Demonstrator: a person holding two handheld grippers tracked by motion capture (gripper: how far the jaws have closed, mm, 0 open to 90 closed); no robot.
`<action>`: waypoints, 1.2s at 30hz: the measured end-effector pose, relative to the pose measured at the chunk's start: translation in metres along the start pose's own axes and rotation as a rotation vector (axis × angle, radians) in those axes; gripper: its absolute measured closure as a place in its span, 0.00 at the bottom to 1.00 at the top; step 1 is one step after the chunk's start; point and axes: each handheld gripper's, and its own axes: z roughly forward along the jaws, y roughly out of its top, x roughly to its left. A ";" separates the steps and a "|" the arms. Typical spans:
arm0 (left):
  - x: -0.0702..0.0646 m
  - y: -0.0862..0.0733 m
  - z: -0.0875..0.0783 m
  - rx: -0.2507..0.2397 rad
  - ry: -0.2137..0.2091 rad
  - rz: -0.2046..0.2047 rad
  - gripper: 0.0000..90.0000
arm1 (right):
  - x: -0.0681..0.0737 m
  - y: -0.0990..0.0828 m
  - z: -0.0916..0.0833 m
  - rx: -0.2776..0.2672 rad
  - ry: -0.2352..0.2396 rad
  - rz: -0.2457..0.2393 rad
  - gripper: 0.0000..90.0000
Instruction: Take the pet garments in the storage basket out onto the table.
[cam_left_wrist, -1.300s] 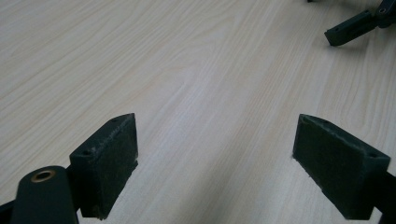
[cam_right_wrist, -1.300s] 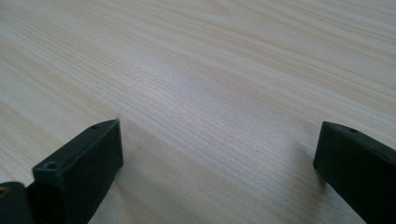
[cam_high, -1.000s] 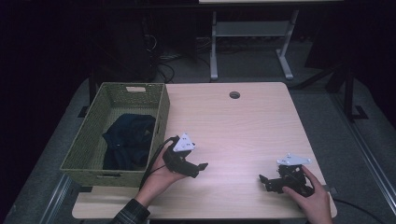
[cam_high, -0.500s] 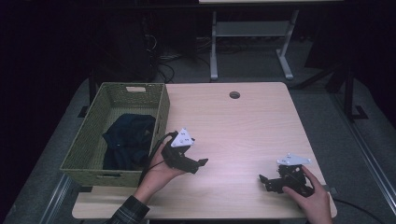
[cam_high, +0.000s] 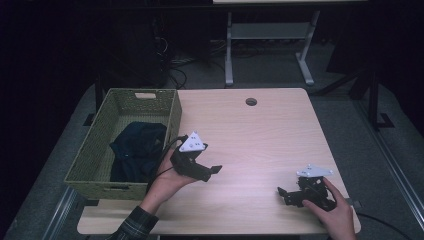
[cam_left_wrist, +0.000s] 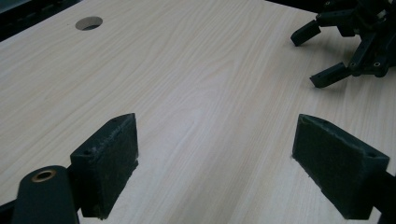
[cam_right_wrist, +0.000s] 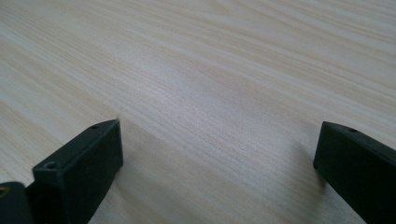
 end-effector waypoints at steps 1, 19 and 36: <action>0.001 0.001 -0.001 -0.002 0.000 -0.001 0.16 | 0.000 0.000 0.000 0.000 0.000 0.000 0.01; 0.022 0.014 -0.035 -0.025 0.027 -0.019 0.17 | 0.000 0.000 0.000 0.000 0.000 -0.001 0.01; 0.047 0.015 -0.063 0.005 0.076 -0.042 0.17 | 0.000 0.000 0.000 0.000 0.000 0.000 0.01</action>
